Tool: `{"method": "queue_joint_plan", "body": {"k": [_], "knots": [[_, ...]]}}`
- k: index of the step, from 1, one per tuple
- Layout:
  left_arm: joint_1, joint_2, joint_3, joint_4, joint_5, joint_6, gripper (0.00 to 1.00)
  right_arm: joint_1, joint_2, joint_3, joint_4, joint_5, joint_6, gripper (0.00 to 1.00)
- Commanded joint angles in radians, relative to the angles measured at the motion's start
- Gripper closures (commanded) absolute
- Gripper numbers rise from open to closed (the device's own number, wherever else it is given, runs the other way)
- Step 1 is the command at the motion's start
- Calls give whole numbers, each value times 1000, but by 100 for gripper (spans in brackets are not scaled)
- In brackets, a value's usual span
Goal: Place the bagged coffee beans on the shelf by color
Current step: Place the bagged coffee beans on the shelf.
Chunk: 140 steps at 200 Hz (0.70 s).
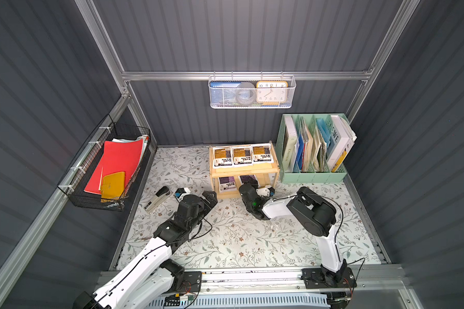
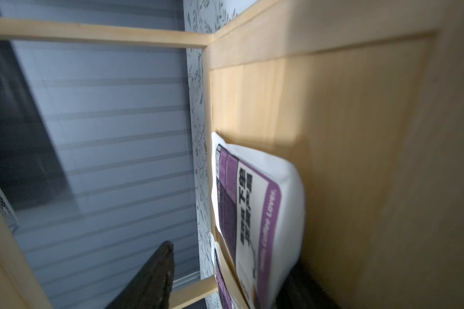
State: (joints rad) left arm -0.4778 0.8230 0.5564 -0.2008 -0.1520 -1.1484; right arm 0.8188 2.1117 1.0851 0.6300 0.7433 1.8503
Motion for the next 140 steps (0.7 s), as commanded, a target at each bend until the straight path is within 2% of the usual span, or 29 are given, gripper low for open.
{"method": "queue_joint_plan", "body": {"k": [1, 23, 55, 140], "knots": [[5, -17, -21, -22, 6, -11, 0, 0, -14, 4, -39, -60, -56, 32], [5, -21, -26, -20, 4, -14, 0, 5, -26, 1, -41, -89, -87, 26], [5, -24, -27, -20, 3, -17, 0, 14, -42, -16, -57, -117, -102, 22], [5, -51, -25, -52, -23, -22, 0, 25, -210, -196, -96, -259, -205, 9]]}}
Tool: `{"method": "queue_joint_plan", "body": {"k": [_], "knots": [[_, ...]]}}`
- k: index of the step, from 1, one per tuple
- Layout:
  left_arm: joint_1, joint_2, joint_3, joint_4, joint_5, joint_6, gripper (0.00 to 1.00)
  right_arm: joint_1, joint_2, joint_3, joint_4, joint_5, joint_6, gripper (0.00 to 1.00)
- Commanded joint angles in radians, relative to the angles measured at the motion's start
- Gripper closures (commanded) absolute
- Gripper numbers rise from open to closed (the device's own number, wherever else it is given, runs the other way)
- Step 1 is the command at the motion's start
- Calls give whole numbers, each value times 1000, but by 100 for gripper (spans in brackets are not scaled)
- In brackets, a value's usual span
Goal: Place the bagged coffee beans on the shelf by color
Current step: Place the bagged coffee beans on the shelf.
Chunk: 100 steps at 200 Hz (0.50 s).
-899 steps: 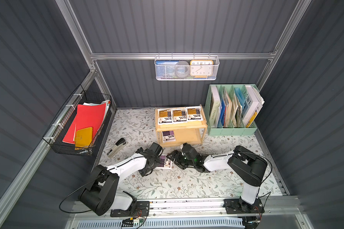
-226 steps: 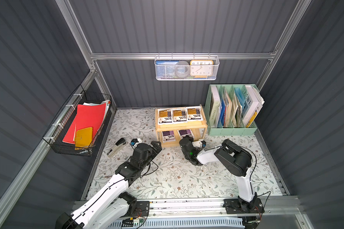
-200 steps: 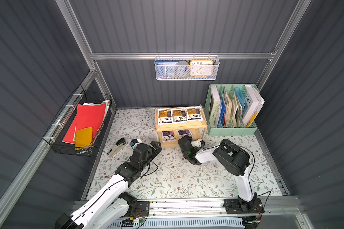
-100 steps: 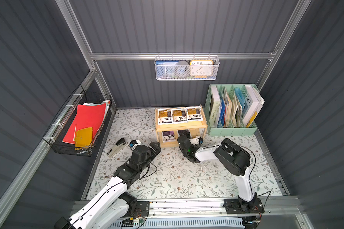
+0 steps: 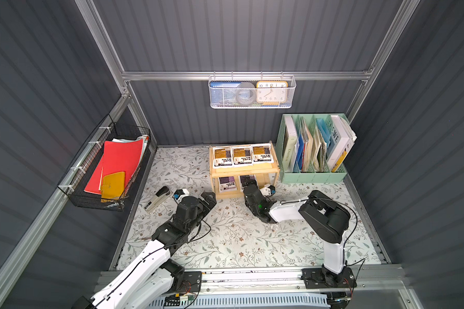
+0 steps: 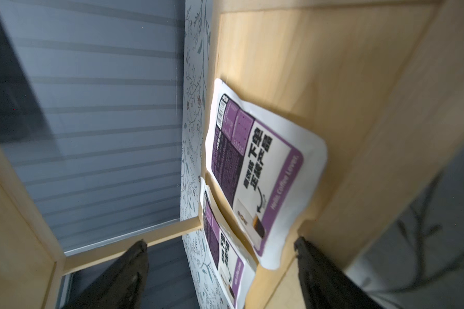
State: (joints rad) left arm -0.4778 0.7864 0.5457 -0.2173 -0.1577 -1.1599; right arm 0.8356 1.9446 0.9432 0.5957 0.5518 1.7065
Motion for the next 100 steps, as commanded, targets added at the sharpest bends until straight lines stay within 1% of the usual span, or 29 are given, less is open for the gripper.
{"method": "queue_joint_plan", "body": {"k": [1, 32, 53, 75, 100], "knots": [[5, -15, -15, -36, -18, -10, 0, 9, -44, -57, -61, -70, -62, 9], [5, -21, -3, -51, -35, -5, 0, 24, -151, -152, -66, -132, -122, 7], [5, -21, 21, -73, -65, 14, 0, 36, -259, -215, -115, -176, -174, 6], [5, -11, 73, -106, -114, 59, 0, 40, -407, -289, -208, -199, -216, 1], [5, 16, 162, -146, -200, 152, 0, 37, -607, -353, -380, -173, -291, 1]]}}
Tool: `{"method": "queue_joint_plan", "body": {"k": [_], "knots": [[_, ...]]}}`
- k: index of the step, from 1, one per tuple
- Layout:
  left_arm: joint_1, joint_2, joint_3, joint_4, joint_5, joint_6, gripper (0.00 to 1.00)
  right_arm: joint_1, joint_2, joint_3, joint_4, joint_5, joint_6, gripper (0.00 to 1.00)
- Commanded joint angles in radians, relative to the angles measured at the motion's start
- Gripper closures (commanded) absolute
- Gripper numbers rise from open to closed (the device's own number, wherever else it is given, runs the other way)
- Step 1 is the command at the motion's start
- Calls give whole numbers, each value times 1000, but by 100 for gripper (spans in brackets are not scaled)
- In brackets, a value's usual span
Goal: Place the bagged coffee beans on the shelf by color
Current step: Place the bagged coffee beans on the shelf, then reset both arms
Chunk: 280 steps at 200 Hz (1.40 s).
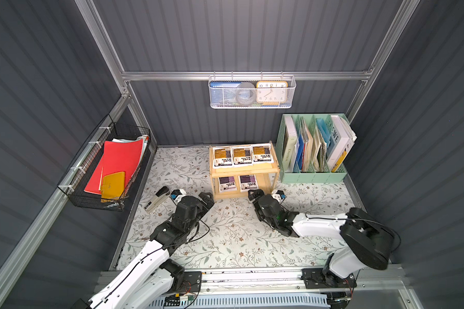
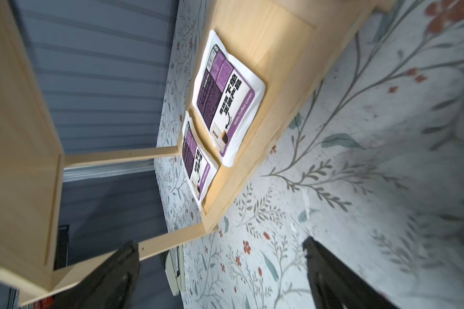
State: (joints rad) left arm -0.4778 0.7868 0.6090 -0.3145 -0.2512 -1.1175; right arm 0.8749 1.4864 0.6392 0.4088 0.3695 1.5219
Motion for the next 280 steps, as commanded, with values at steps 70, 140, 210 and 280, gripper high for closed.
{"method": "queue_joint_plan", "body": {"k": [70, 140, 210, 280], "knots": [[4, 173, 267, 133, -513, 571, 0, -233, -767, -37, -721, 133, -669, 1], [71, 273, 8, 752, -595, 979, 0, -605, -857, -186, -497, 275, -1205, 1], [331, 606, -161, 1337, -242, 1115, 0, -847, -504, -248, -166, 119, -1219, 1], [506, 888, -182, 1627, 86, 1050, 0, -879, -52, -303, 466, -32, -1384, 1]]}}
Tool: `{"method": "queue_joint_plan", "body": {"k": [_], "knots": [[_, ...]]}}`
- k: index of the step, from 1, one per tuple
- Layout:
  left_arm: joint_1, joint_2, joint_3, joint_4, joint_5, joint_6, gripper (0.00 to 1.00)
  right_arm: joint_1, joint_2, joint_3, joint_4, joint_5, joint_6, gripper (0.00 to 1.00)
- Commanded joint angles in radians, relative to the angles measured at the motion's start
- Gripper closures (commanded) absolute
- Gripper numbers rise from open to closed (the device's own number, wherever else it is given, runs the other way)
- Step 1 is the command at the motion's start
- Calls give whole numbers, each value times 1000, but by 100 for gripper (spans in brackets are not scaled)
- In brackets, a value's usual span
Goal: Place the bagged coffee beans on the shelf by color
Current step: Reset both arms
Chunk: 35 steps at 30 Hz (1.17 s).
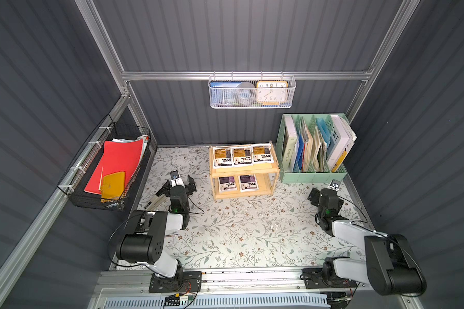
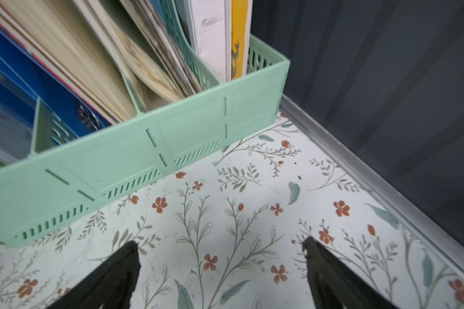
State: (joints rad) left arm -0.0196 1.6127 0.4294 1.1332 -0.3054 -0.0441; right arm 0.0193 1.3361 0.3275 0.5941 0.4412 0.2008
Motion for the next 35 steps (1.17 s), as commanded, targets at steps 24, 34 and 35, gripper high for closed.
{"method": "queue_joint_plan", "body": {"k": [24, 34, 35], "knots": [[130, 92, 52, 93, 186, -99, 0, -39, 232, 47, 369, -340, -142, 1], [130, 92, 49, 95, 180, -92, 0, -39, 231, 50, 361, -342, -142, 1], [130, 89, 46, 98, 185, -94, 0, -39, 228, 43, 369, -349, -146, 1]]}}
